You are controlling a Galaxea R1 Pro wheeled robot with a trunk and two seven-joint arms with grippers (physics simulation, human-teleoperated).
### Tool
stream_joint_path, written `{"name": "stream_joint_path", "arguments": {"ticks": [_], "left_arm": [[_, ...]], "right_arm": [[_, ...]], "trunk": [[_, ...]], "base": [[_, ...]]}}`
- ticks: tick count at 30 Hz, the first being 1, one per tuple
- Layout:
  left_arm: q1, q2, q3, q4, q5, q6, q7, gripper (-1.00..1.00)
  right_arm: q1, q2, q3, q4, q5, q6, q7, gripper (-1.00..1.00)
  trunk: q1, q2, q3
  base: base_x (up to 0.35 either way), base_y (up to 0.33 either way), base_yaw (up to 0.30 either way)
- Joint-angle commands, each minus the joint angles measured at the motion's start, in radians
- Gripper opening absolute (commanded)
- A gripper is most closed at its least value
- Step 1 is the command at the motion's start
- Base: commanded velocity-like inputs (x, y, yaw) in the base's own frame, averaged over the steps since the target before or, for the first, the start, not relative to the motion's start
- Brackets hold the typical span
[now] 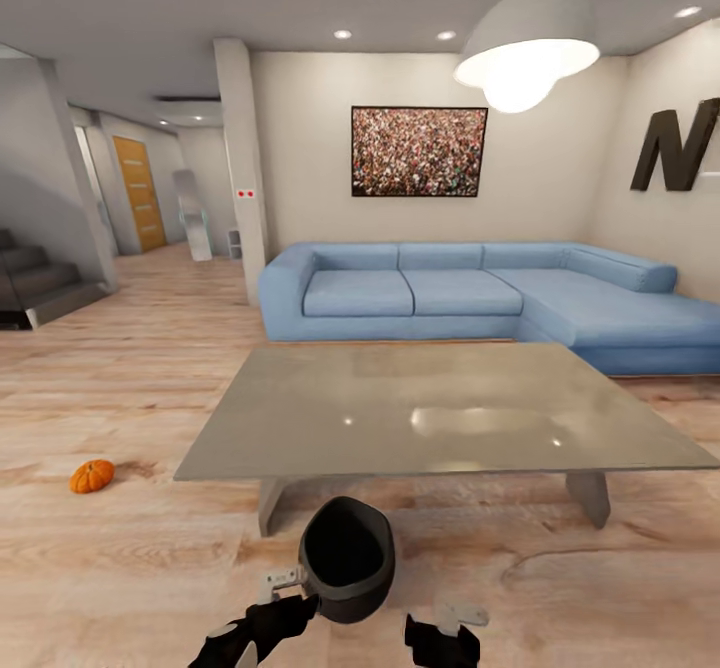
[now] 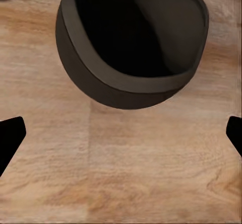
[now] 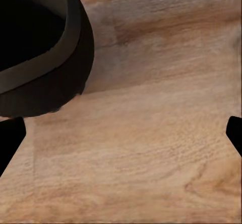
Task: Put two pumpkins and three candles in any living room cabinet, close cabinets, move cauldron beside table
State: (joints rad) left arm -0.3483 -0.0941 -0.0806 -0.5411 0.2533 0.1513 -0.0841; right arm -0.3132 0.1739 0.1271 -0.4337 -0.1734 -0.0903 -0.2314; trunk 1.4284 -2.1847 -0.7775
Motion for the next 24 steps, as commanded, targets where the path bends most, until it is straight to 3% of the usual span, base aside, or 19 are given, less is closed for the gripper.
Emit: {"name": "stream_joint_path", "arguments": {"ticks": [1,12,24], "left_arm": [[0.000,0.000,-0.002,-0.002,0.008,0.005,0.000,1.00],[0.000,0.001,0.008,-0.002,0.009,0.002,-0.001,1.00],[0.000,0.001,0.007,-0.002,0.009,0.001,0.000,1.00]], "right_arm": [[-0.001,-0.001,0.008,0.001,-0.011,-0.005,-0.006,1.00],[-0.001,-0.001,0.008,0.001,-0.011,-0.005,0.007,1.00],[-0.001,-0.001,0.005,0.001,-0.012,-0.005,0.015,1.00]], "trunk": [[-0.001,0.000,0.000],[-0.001,0.000,0.010],[-0.001,0.000,0.021]], "base": [[-0.332,0.000,-0.249],[-0.194,0.000,-0.249],[-0.022,0.000,-0.249]]}}
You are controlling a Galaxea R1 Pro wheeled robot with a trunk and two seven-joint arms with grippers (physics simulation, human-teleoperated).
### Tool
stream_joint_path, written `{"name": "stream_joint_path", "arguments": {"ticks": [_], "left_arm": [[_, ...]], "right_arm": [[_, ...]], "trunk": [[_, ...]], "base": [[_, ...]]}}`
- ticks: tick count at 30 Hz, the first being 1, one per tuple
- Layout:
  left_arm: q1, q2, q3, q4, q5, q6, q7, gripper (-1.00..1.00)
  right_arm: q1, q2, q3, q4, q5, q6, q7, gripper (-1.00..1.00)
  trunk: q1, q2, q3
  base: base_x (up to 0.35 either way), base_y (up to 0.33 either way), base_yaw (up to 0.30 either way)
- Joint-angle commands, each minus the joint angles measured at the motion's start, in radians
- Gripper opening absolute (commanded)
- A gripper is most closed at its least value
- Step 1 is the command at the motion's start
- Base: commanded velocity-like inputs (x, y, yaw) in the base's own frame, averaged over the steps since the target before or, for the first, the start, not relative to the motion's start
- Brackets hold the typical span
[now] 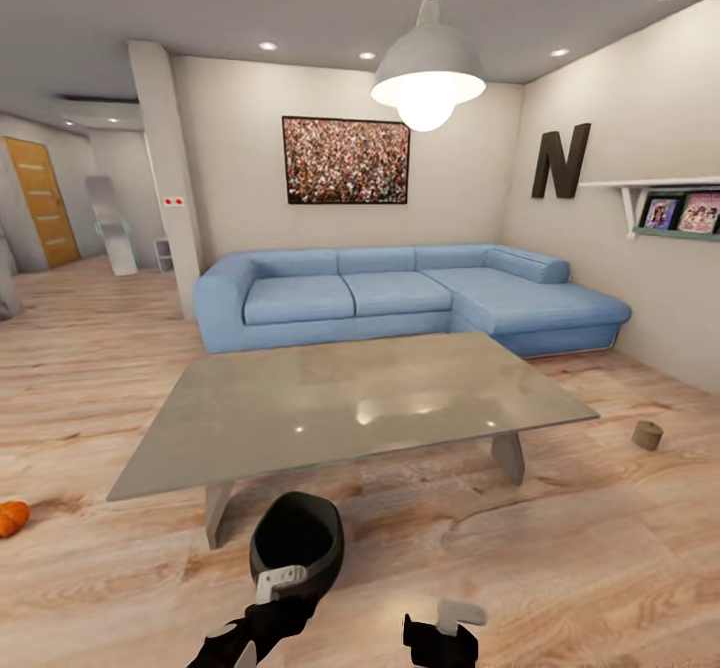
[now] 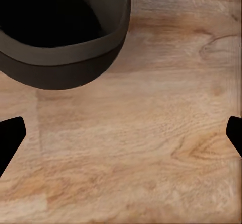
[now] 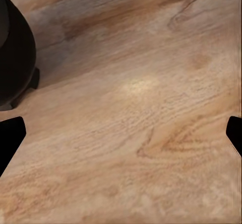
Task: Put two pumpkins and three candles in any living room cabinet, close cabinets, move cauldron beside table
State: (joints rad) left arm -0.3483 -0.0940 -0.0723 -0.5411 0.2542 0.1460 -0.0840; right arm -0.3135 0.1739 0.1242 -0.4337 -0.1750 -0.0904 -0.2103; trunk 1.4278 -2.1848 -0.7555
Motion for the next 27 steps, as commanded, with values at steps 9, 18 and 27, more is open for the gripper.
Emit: {"name": "stream_joint_path", "arguments": {"ticks": [9,18,27], "left_arm": [[0.000,0.000,-0.002,0.007,0.008,0.005,0.001,1.00],[0.000,0.000,-0.008,0.009,0.008,0.004,0.000,1.00],[0.000,0.000,-0.010,0.009,0.008,0.003,0.000,1.00]], "right_arm": [[-0.001,-0.001,0.010,0.000,-0.011,-0.005,-0.008,1.00],[-0.001,-0.001,0.011,0.000,-0.011,-0.004,-0.006,1.00],[-0.001,-0.001,0.011,0.000,-0.011,-0.005,-0.005,1.00]], "trunk": [[0.000,0.000,0.004],[0.000,0.000,0.004],[0.000,0.000,0.008]], "base": [[0.000,0.000,-0.166],[0.000,0.000,-0.006],[0.000,0.000,-0.093]]}}
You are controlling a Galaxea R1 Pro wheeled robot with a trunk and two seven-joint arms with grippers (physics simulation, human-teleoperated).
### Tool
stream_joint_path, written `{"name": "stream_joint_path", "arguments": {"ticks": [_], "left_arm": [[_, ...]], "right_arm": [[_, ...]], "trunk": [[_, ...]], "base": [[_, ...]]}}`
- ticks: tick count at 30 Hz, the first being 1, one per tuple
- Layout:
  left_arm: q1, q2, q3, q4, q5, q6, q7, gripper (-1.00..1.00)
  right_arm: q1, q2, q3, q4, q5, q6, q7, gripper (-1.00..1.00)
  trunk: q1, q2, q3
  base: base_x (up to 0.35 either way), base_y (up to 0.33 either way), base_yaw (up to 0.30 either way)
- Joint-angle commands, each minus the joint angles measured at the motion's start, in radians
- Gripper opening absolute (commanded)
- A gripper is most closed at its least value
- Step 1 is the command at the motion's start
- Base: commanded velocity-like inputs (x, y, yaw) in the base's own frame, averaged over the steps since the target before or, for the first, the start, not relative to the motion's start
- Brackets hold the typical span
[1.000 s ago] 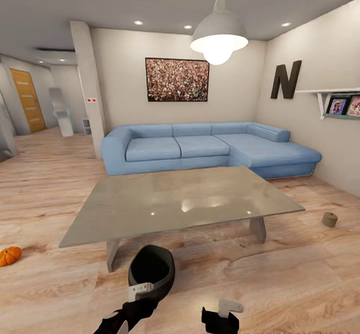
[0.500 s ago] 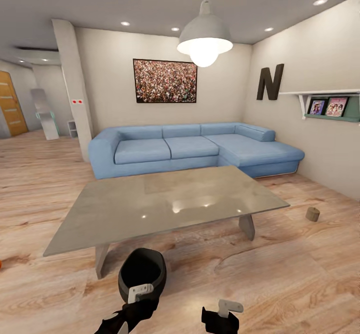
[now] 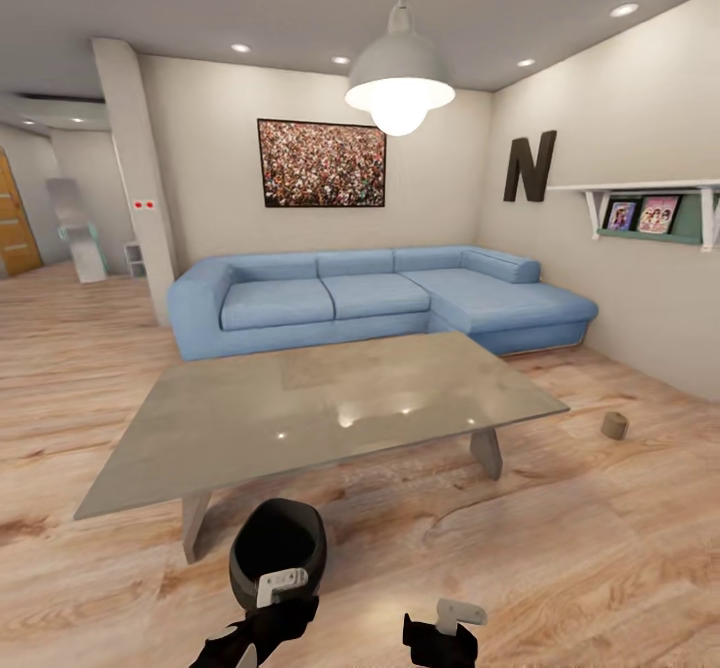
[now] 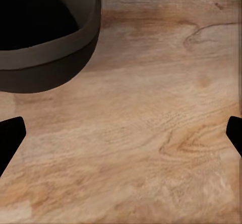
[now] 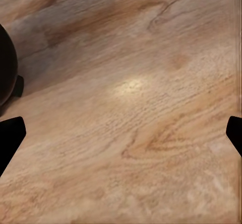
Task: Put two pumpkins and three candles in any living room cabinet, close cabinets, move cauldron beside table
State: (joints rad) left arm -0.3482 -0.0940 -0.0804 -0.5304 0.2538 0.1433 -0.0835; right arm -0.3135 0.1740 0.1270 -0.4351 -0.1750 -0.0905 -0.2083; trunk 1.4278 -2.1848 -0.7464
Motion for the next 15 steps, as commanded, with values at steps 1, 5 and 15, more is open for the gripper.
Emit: {"name": "stream_joint_path", "arguments": {"ticks": [1,5,15], "left_arm": [[0.000,0.000,-0.002,-0.002,0.008,0.005,0.000,1.00],[0.000,0.000,-0.003,-0.002,0.008,0.005,0.000,1.00],[0.000,0.000,-0.004,-0.002,0.007,0.006,-0.001,1.00]], "right_arm": [[-0.001,-0.001,0.008,0.001,-0.011,-0.005,-0.007,1.00],[-0.001,-0.001,0.007,0.001,-0.011,-0.005,-0.005,1.00],[-0.001,-0.001,0.005,0.001,-0.011,-0.005,-0.005,1.00]], "trunk": [[0.000,0.000,0.000],[0.000,0.000,0.004],[0.000,0.000,0.014]], "base": [[-0.019,0.000,-0.215],[-0.105,0.047,-0.224],[-0.185,0.159,-0.230]]}}
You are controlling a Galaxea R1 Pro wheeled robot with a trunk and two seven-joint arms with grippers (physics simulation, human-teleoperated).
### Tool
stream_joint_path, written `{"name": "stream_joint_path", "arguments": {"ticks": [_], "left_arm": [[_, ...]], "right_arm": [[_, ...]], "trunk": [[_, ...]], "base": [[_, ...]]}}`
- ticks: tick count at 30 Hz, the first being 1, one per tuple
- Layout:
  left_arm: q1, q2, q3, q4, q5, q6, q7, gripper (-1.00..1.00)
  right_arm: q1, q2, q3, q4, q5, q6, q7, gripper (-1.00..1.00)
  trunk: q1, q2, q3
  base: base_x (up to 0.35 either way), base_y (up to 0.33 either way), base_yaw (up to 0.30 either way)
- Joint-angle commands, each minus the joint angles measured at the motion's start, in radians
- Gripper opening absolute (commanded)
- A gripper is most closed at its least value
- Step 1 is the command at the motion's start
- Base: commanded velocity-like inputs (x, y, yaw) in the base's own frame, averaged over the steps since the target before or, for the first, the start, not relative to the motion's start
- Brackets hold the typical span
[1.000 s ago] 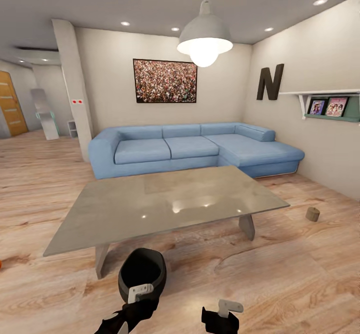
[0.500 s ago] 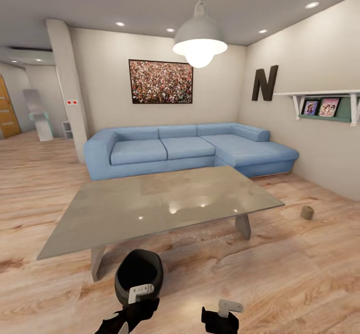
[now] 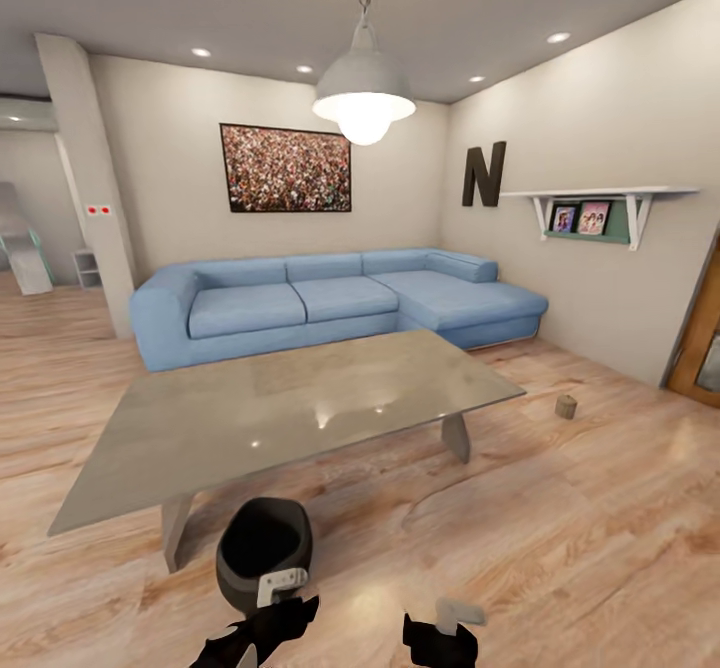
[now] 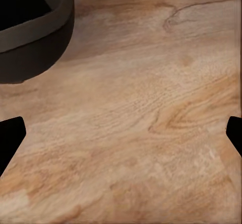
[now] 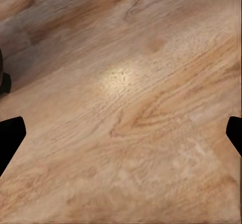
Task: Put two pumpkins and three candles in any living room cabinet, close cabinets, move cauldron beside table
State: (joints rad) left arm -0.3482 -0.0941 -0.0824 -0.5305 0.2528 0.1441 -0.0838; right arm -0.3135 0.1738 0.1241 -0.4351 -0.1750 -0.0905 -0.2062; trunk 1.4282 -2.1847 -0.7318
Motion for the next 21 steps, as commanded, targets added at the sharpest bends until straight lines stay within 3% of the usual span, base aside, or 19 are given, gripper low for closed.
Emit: {"name": "stream_joint_path", "arguments": {"ticks": [1,21], "left_arm": [[0.000,0.001,-0.002,-0.002,0.008,0.005,0.000,1.00],[0.000,0.001,-0.002,-0.005,0.008,0.005,-0.001,1.00]], "right_arm": [[-0.001,-0.001,0.008,0.001,-0.011,-0.005,-0.007,1.00],[-0.001,-0.002,0.007,0.001,-0.012,-0.005,-0.007,1.00]], "trunk": [[-0.001,0.000,0.000],[-0.001,0.000,0.020]], "base": [[-0.227,0.149,-0.231],[-0.233,0.133,-0.232]]}}
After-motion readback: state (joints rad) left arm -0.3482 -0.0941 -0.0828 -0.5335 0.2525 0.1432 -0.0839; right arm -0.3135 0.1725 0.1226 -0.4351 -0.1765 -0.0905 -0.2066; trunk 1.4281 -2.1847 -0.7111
